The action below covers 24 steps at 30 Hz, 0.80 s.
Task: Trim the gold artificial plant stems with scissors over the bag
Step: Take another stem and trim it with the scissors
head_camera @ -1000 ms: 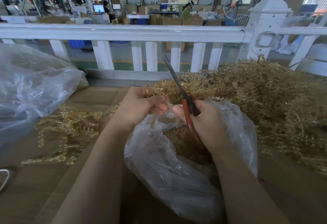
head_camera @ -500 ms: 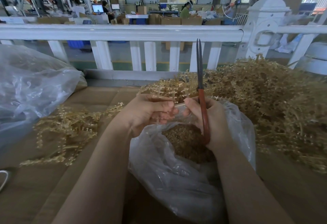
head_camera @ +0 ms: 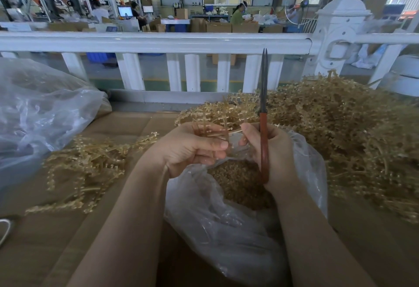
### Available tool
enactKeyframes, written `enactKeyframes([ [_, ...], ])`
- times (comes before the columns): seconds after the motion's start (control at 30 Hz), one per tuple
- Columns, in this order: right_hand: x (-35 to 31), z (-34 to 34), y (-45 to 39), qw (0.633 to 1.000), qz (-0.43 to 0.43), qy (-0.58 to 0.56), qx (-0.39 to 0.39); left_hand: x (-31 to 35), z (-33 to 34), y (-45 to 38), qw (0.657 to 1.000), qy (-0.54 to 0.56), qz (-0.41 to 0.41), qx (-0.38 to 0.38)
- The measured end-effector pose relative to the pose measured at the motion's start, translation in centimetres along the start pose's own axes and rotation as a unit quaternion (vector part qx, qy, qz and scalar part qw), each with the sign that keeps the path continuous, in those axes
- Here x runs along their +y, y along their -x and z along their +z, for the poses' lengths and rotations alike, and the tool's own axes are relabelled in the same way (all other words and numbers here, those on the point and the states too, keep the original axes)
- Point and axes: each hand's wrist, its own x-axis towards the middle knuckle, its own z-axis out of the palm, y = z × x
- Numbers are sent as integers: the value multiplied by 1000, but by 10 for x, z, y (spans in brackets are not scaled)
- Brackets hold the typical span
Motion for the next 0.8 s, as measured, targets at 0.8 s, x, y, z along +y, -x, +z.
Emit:
enactKeyframes([
  [0.8, 3, 8, 10, 880, -125, 454, -61, 6, -5, -1, 958, 165, 149, 182],
])
